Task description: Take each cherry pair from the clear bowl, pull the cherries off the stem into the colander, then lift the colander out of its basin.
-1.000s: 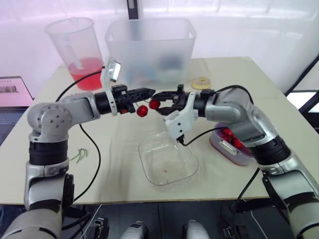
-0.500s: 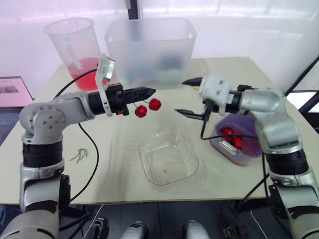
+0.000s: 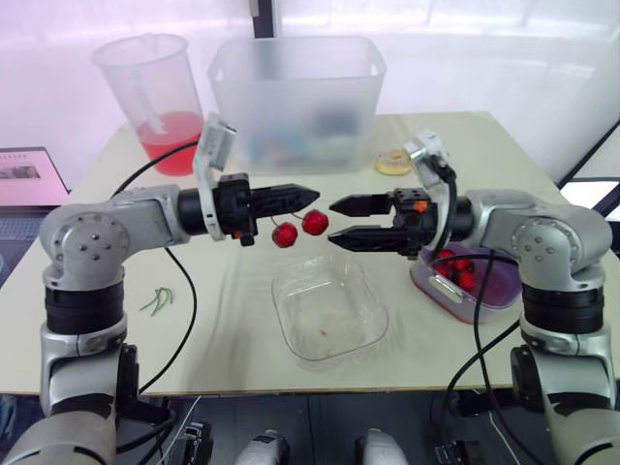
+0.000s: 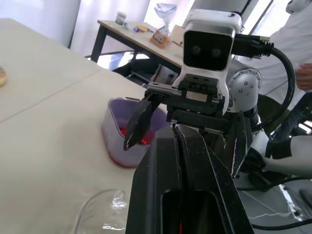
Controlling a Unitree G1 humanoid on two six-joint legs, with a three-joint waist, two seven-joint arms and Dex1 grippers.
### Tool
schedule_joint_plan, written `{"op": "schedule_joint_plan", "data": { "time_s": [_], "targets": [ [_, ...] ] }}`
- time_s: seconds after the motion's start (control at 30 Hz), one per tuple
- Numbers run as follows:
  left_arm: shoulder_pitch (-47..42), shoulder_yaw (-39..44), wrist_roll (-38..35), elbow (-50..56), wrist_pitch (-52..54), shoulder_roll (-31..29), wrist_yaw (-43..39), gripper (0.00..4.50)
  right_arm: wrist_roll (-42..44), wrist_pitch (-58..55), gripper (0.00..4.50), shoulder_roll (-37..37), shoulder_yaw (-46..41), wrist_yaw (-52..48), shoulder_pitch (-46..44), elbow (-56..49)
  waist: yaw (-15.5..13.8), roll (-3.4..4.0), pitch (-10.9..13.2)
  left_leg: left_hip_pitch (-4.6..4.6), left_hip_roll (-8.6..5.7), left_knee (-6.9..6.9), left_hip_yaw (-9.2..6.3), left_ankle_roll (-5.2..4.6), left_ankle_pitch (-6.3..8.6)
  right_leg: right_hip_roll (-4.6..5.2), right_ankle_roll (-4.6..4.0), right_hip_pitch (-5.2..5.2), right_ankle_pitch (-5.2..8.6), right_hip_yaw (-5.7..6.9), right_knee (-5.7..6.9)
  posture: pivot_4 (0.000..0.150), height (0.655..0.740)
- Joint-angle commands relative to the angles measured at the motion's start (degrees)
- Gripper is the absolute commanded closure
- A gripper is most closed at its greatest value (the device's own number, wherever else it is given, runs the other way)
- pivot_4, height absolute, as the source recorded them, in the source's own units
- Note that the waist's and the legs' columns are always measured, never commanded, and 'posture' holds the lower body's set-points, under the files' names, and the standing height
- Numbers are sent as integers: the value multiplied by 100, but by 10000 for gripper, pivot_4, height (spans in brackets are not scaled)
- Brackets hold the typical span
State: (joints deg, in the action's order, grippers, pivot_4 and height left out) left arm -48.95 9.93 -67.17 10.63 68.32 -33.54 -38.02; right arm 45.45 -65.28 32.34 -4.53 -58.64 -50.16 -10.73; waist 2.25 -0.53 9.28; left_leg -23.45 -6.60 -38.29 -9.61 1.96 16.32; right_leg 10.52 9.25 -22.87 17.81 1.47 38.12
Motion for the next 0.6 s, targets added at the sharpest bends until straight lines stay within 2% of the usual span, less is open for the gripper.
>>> {"op": "schedule_joint_plan", "data": {
  "time_s": [0.03,0.2,0.3,0.37,0.47,0.6],
  "targets": [
    [8,90,-199,238,8,11,77,45000,224,102,724,-148,78,50,-202,-91,8,0,0,0,0,0,0,0,0,0,0,0,0,0,0,1500,7400],
    [12,91,-247,260,-15,12,162,45000,351,80,724,-279,262,93,-257,-96,31,0,0,0,3,1,0,0,0,-2,0,-1,0,0,1,1500,7400],
    [32,101,-264,279,-16,1,181,45000,357,130,8828,-336,326,141,-288,-22,29,0,0,0,3,1,0,0,0,-2,0,-1,0,0,1,1500,7400],
    [47,104,-283,294,-15,-12,196,45000,363,147,19914,-363,337,168,-298,12,29,0,0,0,2,1,0,0,0,-2,0,-1,0,0,1,1500,7400],
    [56,99,-296,290,-23,-40,196,45000,352,203,31273,-404,374,199,-288,50,29,0,0,0,2,1,0,0,0,-2,0,-2,0,0,1,1500,7400],
    [58,87,-283,284,-57,-69,163,45000,358,224,31273,-428,352,263,-253,94,29,0,0,0,2,1,0,0,0,-2,0,-2,0,0,1,1500,7400]
  ]
}}
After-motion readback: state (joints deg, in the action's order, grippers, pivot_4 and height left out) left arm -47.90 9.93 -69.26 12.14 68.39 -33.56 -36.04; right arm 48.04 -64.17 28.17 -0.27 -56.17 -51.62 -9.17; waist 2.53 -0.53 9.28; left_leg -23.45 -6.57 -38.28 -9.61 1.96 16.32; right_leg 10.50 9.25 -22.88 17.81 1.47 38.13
